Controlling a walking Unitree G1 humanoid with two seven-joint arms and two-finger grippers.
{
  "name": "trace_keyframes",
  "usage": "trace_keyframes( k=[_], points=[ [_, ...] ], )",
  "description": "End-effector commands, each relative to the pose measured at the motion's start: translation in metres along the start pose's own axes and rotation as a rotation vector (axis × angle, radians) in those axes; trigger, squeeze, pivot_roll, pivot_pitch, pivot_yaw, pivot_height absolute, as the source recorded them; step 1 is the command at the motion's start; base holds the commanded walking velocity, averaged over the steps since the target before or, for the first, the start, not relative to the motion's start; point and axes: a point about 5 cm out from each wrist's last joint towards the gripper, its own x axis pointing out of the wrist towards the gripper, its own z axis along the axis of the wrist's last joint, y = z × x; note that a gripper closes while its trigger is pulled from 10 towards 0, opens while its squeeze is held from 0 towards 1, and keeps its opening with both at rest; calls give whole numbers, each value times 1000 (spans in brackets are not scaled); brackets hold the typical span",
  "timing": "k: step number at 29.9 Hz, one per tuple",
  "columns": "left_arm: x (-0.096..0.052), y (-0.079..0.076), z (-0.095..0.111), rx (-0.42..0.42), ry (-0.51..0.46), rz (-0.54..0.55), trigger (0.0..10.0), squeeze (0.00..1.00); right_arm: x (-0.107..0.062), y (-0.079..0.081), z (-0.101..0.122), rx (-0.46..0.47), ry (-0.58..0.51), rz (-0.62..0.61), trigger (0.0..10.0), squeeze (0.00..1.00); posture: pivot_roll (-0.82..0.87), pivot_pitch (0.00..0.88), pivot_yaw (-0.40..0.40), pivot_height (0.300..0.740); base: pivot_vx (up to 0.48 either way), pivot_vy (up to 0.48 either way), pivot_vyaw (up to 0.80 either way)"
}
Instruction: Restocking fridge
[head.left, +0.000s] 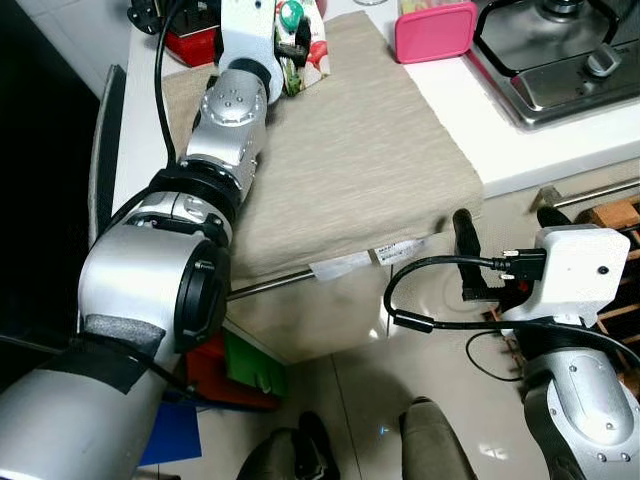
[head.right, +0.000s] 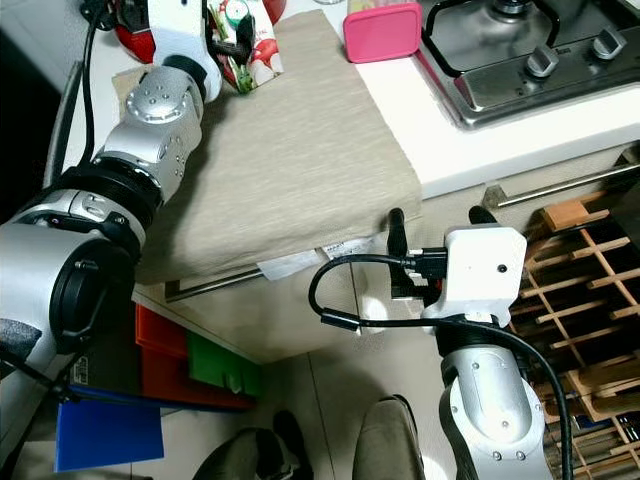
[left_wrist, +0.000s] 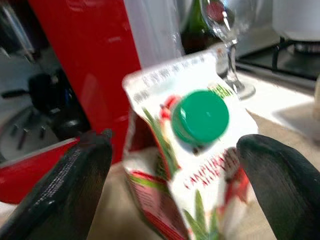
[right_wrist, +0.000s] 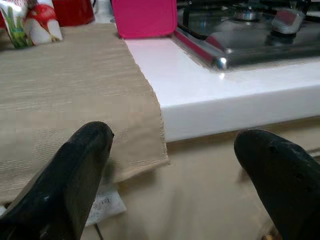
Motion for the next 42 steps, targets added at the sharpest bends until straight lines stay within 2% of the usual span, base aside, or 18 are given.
trace_keyframes(
  k=[1, 9, 10, 11, 12, 13, 28, 42],
  points=[
    [-4, 7, -18, -26, 78, 22, 10000, 0, -5, 1, 3, 6, 4, 6, 10000, 0, -529, 296, 208, 735, 0, 0, 0],
    [-6, 6, -26, -92, 129, 39, 10000, 0, -9, 0, 4, -1, 14, -7, 10000, 0, -546, 303, 207, 735, 0, 0, 0],
    [-6, 8, -27, -128, 141, 49, 4824, 0, -10, -1, 4, -4, 16, -10, 10000, 0, -554, 306, 206, 735, 0, 0, 0],
    [-6, 8, -27, -138, 144, 54, 4824, 0, -11, -1, 4, -5, 17, -12, 10000, 0, -554, 306, 206, 735, 0, 0, 0],
    [-6, 9, -28, -148, 147, 60, 588, 0, -11, -1, 4, -5, 18, -13, 10000, 0, -557, 309, 206, 735, 0, 0, 0],
    [-6, 10, -28, -154, 149, 66, 0, 0, -12, -1, 5, -6, 19, -14, 10000, 0, -560, 309, 205, 735, 0, 0, 0],
    [-6, 17, -26, -149, 140, 88, 0, 0, -12, -5, 4, -16, 35, -16, 10000, 0, -567, 316, 187, 735, 0, 0, 0],
    [-6, 13, -24, -153, 112, 37, 0, 0, -4, -6, 3, -17, 36, 5, 10000, 0, -546, 306, 168, 735, 0, 0, 0]
  ],
)
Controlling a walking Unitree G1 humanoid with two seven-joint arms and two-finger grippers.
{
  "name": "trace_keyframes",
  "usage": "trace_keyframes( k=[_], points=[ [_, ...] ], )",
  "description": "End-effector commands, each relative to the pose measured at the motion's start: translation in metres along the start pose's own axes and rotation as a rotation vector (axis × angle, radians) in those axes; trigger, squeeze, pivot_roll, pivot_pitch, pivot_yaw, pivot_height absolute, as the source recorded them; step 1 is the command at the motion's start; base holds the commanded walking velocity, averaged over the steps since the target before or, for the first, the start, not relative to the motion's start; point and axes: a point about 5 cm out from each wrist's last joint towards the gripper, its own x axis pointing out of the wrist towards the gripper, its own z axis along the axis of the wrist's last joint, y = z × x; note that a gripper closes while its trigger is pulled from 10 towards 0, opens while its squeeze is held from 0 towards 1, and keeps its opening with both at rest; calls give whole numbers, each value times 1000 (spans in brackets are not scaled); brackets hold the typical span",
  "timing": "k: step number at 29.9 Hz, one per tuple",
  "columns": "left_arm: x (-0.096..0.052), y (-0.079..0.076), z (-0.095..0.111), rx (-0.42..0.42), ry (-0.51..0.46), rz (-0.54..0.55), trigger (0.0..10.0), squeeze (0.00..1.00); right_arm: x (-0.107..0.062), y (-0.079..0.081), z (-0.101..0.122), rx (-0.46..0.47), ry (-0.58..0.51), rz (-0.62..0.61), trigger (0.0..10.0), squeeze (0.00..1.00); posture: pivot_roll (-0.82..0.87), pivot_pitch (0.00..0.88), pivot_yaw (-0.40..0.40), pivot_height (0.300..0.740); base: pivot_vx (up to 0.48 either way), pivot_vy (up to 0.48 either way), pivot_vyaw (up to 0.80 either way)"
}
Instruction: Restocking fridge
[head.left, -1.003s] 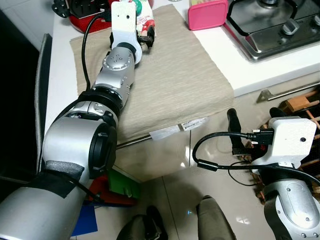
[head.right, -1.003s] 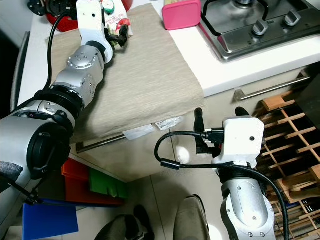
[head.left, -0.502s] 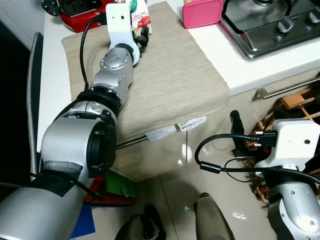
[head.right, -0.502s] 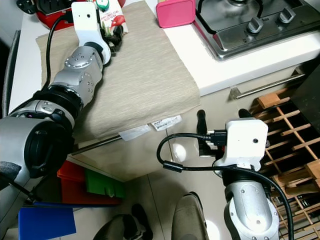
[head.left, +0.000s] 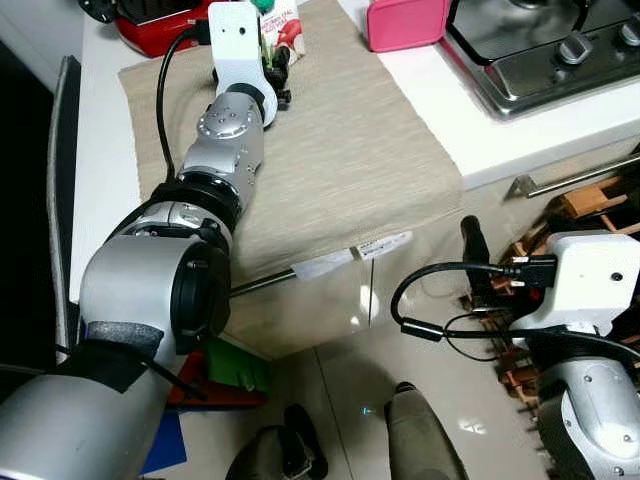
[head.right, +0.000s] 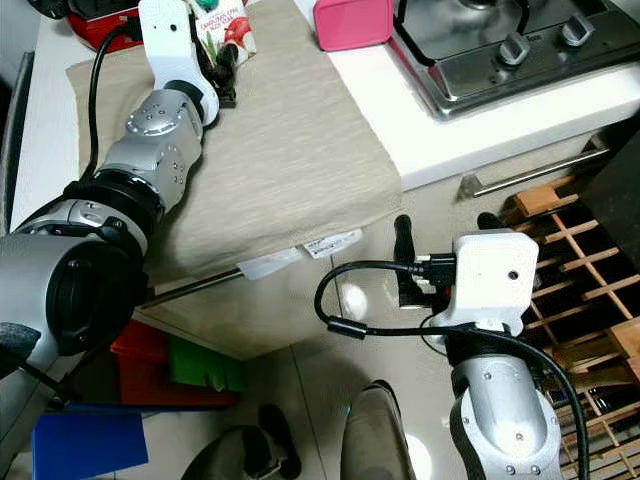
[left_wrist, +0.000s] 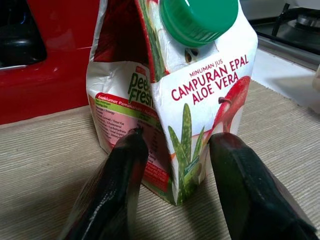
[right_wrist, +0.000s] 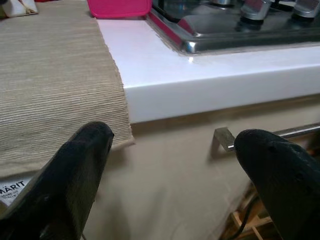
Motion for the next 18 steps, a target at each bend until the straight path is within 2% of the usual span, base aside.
trace_keyframes(
  k=[1, 14, 18],
  points=[
    [-1, 6, -7, -40, 33, -1, 0, 0, 1, 1, -2, 12, 16, 16, 10000, 0, -544, 305, 168, 735, 0, 0, 0],
    [0, 3, 0, -101, 16, -46, 0, 0, 8, 2, -2, 13, 3, 31, 10000, 0, -523, 283, 162, 735, 0, 0, 0],
    [1, 1, 8, -121, -32, -94, 0, 0, 15, 4, -3, 19, -10, 41, 10000, 0, -496, 264, 165, 735, 0, 0, 0]
  ],
)
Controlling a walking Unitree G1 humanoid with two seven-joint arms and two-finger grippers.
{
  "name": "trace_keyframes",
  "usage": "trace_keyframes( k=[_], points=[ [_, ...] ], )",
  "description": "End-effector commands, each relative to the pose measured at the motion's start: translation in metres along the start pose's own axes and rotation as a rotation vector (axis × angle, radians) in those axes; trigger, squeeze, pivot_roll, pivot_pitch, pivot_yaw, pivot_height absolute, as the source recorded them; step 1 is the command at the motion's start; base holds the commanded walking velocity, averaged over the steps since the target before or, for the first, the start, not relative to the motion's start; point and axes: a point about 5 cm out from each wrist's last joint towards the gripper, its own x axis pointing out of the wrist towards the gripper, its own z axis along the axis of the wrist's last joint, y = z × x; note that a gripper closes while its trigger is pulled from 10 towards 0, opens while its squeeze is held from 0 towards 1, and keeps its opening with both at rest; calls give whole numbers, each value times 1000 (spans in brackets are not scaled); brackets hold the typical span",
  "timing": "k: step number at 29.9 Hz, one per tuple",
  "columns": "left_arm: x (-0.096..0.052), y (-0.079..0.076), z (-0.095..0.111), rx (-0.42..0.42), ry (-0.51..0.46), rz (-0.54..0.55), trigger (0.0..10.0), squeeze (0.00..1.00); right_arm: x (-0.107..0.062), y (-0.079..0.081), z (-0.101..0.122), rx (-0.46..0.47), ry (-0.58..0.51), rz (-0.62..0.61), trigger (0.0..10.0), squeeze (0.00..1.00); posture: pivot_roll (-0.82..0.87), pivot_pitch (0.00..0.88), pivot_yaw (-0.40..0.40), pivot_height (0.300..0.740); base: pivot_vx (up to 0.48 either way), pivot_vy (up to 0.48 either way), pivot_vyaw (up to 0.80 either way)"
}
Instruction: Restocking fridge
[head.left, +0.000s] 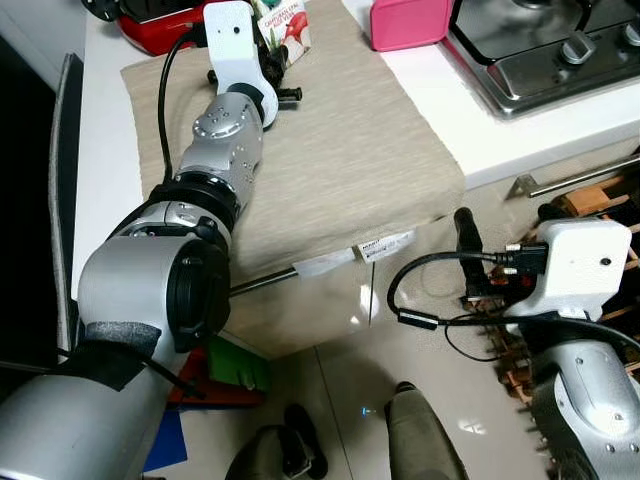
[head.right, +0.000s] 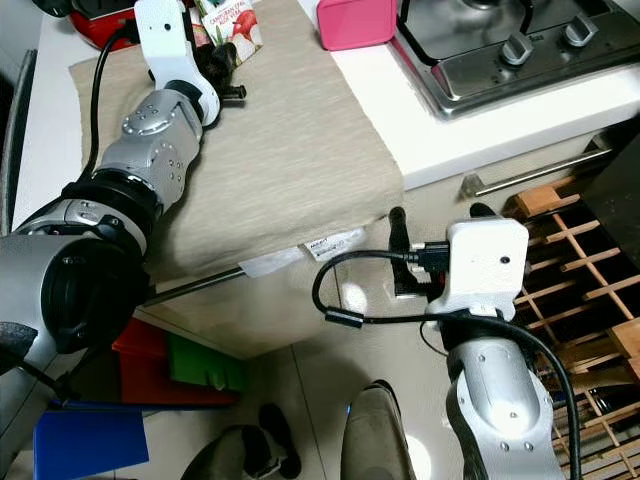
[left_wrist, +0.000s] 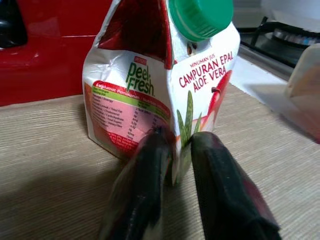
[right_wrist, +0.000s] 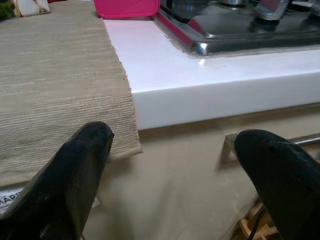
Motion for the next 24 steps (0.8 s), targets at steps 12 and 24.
trace_keyframes(
  k=[12, 24],
  points=[
    [-6, -5, 1, -21, -114, -153, 0, 0, 18, 3, -5, 33, -28, 41, 10000, 0, -389, 203, 143, 735, 0, 0, 0],
    [-20, 3, 12, 217, -288, -119, 10000, 1000, 56, 4, -1, 67, -121, 57, 10000, 0, -289, 99, 108, 735, 0, 0, 0]
  ],
)
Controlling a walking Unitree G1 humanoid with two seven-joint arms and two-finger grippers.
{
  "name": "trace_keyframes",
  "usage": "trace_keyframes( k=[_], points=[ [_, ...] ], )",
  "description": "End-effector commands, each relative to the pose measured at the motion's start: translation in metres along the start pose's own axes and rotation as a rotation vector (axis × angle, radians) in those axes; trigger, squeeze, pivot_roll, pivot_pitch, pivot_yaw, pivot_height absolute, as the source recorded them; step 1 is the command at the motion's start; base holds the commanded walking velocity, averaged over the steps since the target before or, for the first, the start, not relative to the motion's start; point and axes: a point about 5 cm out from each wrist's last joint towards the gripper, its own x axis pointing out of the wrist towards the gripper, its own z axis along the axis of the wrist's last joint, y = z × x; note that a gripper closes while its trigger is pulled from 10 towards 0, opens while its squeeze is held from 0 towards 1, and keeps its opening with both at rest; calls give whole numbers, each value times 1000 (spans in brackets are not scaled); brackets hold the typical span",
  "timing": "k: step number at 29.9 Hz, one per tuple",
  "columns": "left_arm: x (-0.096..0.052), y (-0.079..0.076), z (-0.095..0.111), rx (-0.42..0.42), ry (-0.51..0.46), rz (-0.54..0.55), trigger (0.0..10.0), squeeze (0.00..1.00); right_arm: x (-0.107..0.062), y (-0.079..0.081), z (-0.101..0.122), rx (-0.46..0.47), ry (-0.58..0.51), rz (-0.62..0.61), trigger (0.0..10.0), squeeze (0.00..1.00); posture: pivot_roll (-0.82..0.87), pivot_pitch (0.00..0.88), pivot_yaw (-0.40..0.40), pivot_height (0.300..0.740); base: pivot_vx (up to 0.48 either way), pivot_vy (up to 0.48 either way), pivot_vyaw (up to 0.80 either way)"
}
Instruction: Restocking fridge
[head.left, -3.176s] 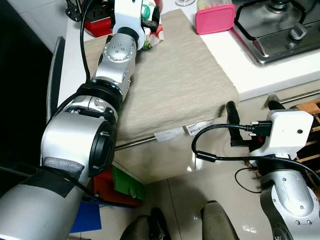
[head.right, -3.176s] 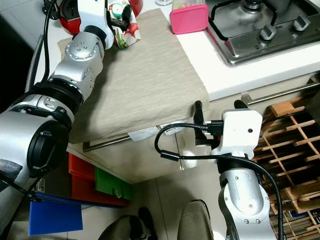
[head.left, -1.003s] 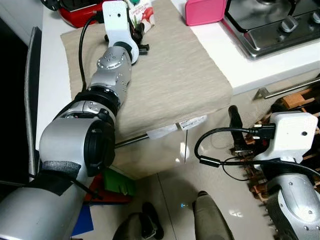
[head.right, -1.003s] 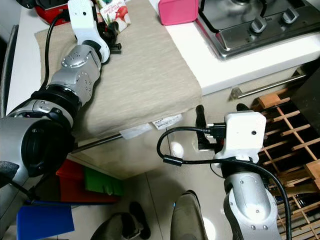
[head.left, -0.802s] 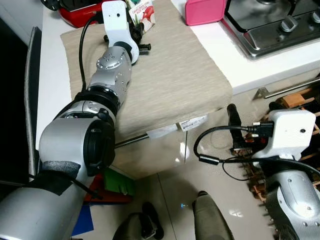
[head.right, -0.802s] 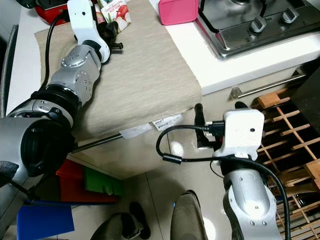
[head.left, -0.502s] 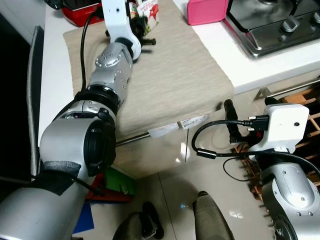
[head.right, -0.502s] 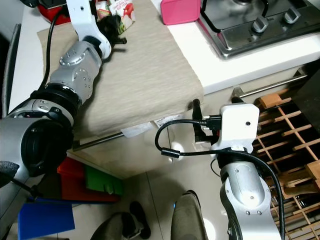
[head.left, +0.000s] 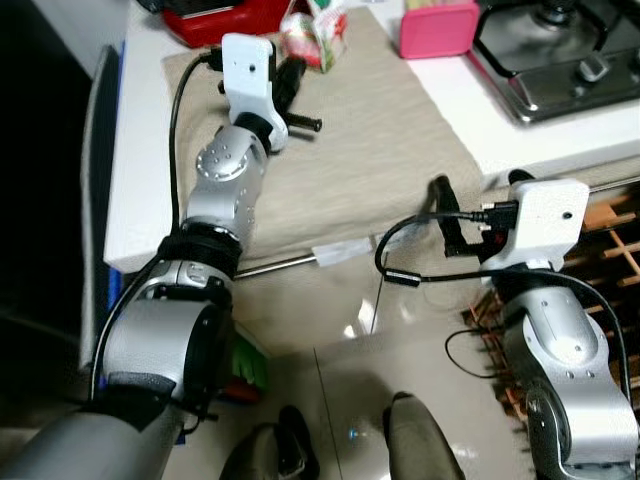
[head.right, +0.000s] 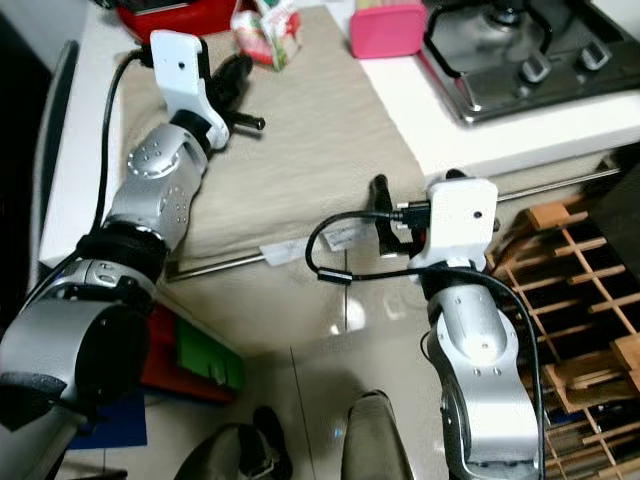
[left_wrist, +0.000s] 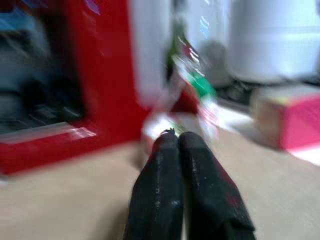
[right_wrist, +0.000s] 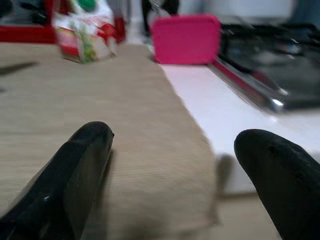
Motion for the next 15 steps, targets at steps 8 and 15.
trace_keyframes(
  k=[8, 15],
  points=[
    [-1, -12, 8, 5, -63, 21, 10000, 1000, 20, -7, 5, -8, -101, -34, 10000, 0, -293, 68, 123, 735, 0, 0, 0],
    [-43, -29, -15, -88, -5, 21, 10000, 1000, 13, -13, 19, -78, -176, -82, 10000, 0, -295, 54, 132, 735, 0, 0, 0]
  ],
)
